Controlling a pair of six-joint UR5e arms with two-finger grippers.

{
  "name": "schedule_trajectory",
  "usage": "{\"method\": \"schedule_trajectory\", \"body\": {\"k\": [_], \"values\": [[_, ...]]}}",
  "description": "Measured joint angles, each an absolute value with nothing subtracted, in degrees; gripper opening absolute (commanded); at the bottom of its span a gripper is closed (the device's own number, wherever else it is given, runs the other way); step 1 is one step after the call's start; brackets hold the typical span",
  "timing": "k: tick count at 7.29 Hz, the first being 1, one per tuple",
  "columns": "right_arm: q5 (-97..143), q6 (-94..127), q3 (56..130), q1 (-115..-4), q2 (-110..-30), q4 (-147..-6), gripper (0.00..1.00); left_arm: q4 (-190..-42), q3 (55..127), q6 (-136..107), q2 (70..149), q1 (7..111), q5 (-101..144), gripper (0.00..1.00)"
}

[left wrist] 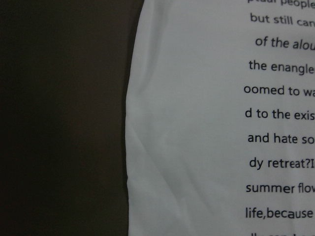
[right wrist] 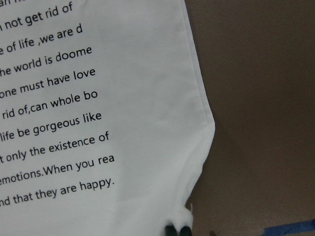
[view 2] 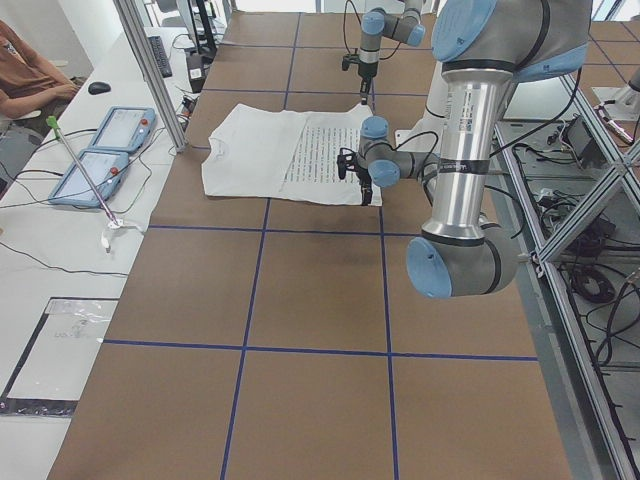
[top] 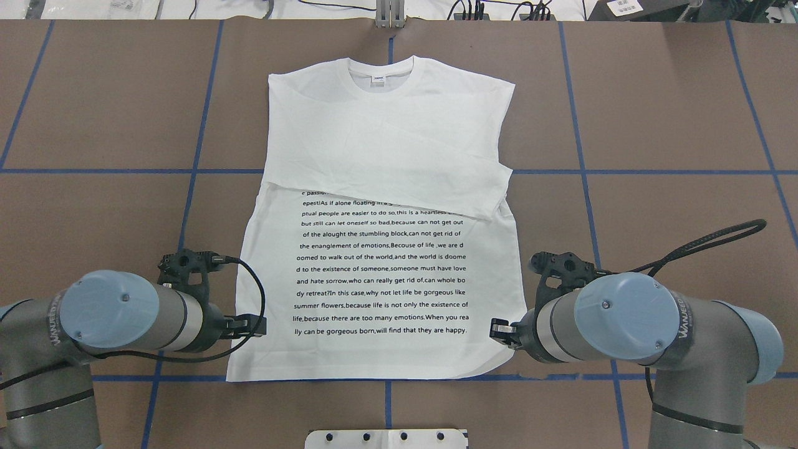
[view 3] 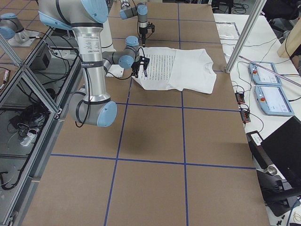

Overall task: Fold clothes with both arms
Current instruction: 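Move both grippers down to the hem corners nearest the robot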

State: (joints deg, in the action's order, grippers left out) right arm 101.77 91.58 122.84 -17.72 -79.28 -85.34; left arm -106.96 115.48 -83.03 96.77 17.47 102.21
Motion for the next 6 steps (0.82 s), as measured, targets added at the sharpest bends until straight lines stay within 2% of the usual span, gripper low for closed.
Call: {"method": "schedule_trajectory", "body": {"k": [6], "values": [[102.2, 91.5, 122.9, -19.7, -79.3, -85.4, 0.0, -106.7, 115.0, -86.8, 96.7, 13.9, 101.2, 0.97]]}}
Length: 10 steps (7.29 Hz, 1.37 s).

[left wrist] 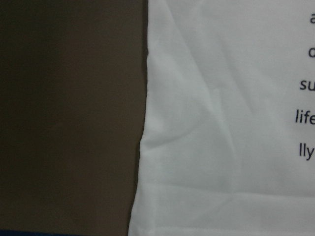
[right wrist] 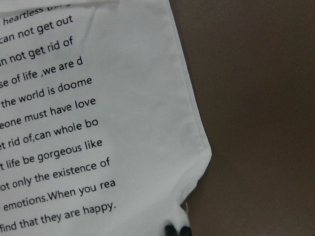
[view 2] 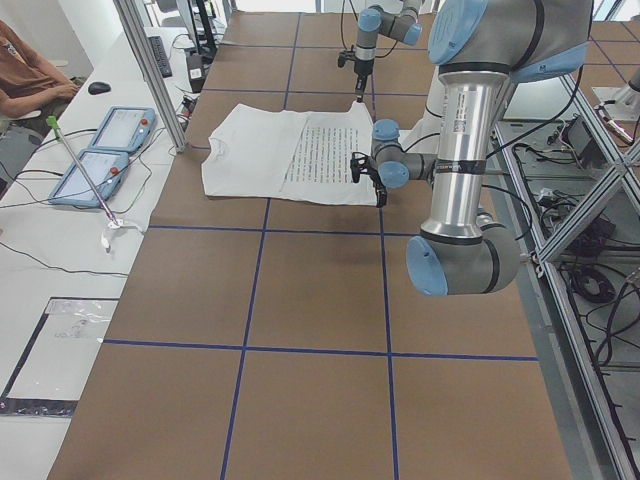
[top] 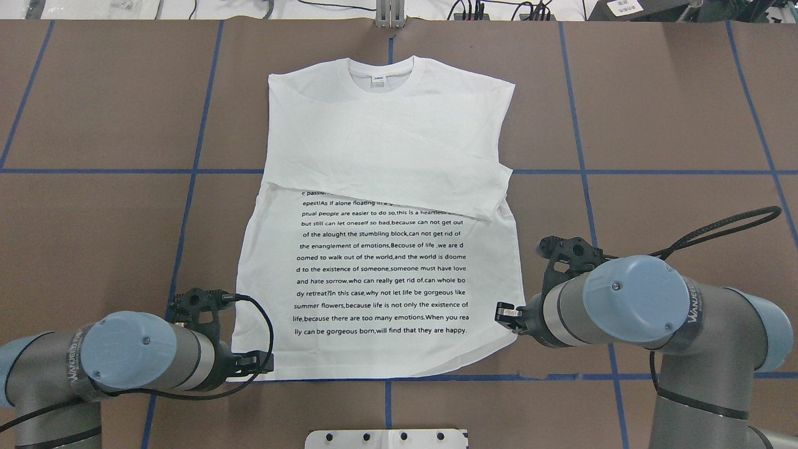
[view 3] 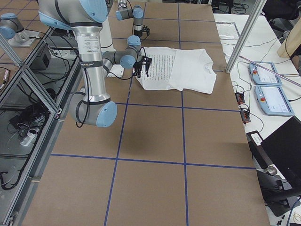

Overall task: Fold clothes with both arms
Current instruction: 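Move both grippers down to the hem corners nearest the robot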

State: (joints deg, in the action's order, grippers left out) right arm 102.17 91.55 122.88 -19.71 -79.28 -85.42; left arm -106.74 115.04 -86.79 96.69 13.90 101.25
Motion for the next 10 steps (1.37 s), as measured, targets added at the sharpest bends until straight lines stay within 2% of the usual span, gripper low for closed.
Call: {"method": "schedule_trajectory", "body": {"k": [4, 10], "values": [[102.2, 91.5, 122.8, -20.0, -79.3, -85.4, 0.0, -106.6, 114.5, -86.7, 96.5, 14.3, 98.7, 0.97], [102.4, 90.3, 122.8, -20.5, -79.3, -85.5, 0.0, -106.4, 114.4, -87.1, 96.5, 14.0, 98.4, 0.72]]}}
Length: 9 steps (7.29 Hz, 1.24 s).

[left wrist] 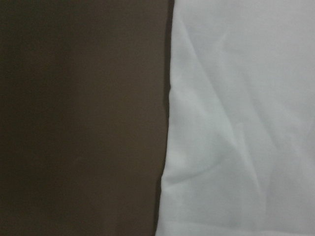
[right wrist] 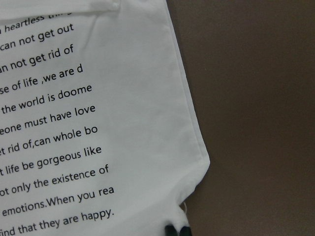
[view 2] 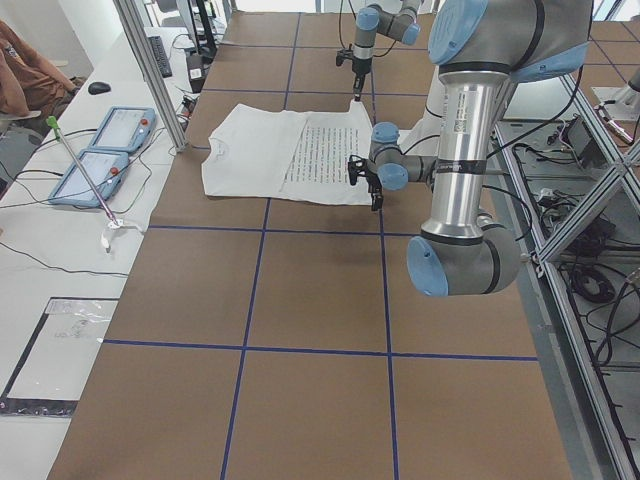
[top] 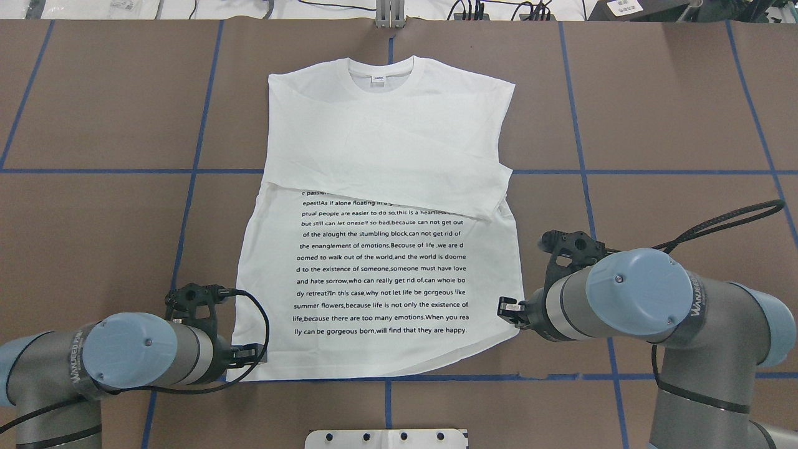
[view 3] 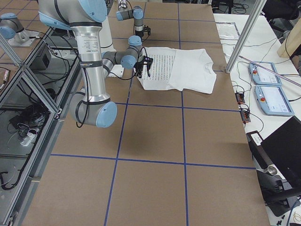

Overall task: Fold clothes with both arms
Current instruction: 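Move both grippers down to the hem corners nearest the robot, then grasp the hem corners with both grippers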

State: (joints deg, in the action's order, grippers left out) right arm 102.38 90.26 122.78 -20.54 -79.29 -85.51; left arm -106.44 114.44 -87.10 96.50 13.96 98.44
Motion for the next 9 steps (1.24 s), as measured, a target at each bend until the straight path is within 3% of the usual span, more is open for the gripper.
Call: {"method": "schedule_trajectory", "body": {"k": [5, 9], "values": [[102.6, 90.1, 122.7, -20.8, -79.3, -85.5, 0.0, -106.4, 114.5, -87.3, 96.8, 13.8, 98.5, 0.45], [102.6, 90.1, 122.6, -20.8, -79.3, -85.5, 0.0, -106.4, 114.8, -87.4, 97.1, 13.8, 98.7, 0.44]]}}
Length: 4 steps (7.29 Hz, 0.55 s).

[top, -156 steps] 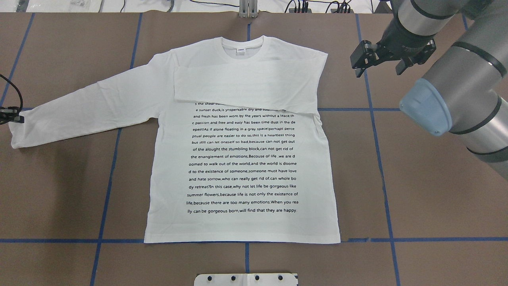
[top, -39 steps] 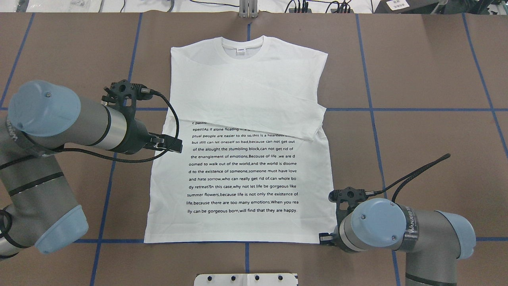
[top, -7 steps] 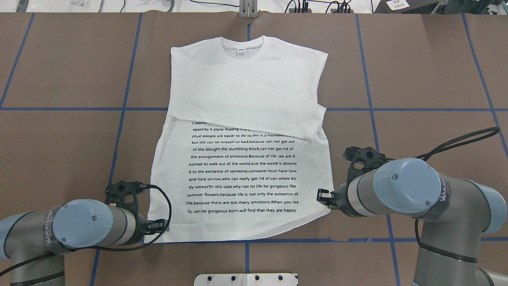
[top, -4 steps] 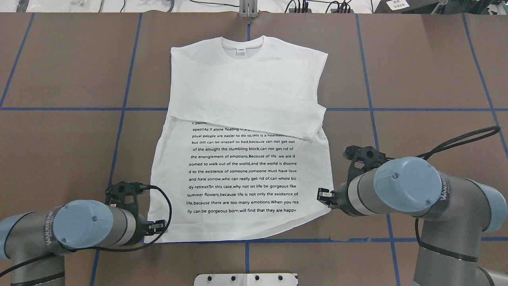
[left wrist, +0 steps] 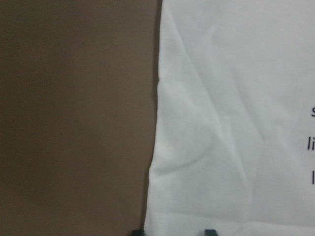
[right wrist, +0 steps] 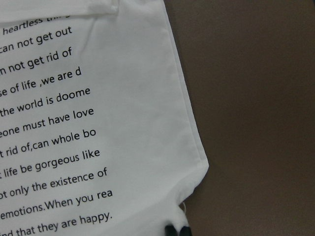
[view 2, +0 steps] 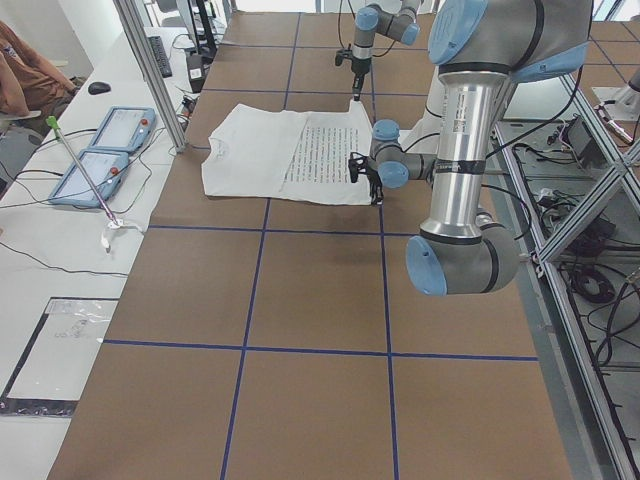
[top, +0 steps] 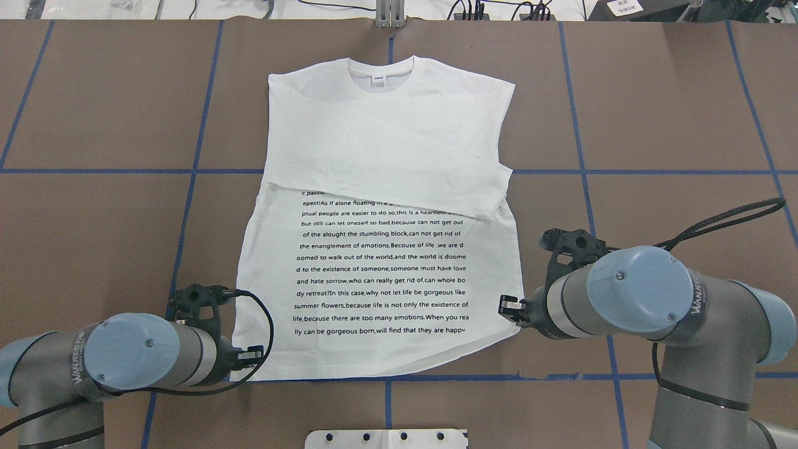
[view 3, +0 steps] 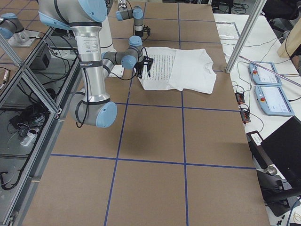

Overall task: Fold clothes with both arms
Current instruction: 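Grasp the hem corners with both grippers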

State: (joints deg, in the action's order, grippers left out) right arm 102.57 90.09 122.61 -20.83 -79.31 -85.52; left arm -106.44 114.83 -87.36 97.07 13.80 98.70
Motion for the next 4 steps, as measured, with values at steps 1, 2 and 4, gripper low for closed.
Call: {"method": "schedule_trajectory", "body": {"k": [1, 2, 4], "values": [[102.6, 90.1, 122.6, -20.8, -79.3, -85.5, 0.0, -106.4, 114.8, -87.4, 97.0, 13.8, 98.7, 0.42], [102.6, 90.1, 122.6, -20.8, -79.3, -85.5, 0.0, -106.4, 114.8, -87.4, 97.1, 13.7, 98.7, 0.36], [102.6, 90.1, 122.5, -20.9, -79.3, -85.5, 0.0, -106.4, 115.0, -87.4, 97.2, 13.7, 98.6, 0.2]]}}
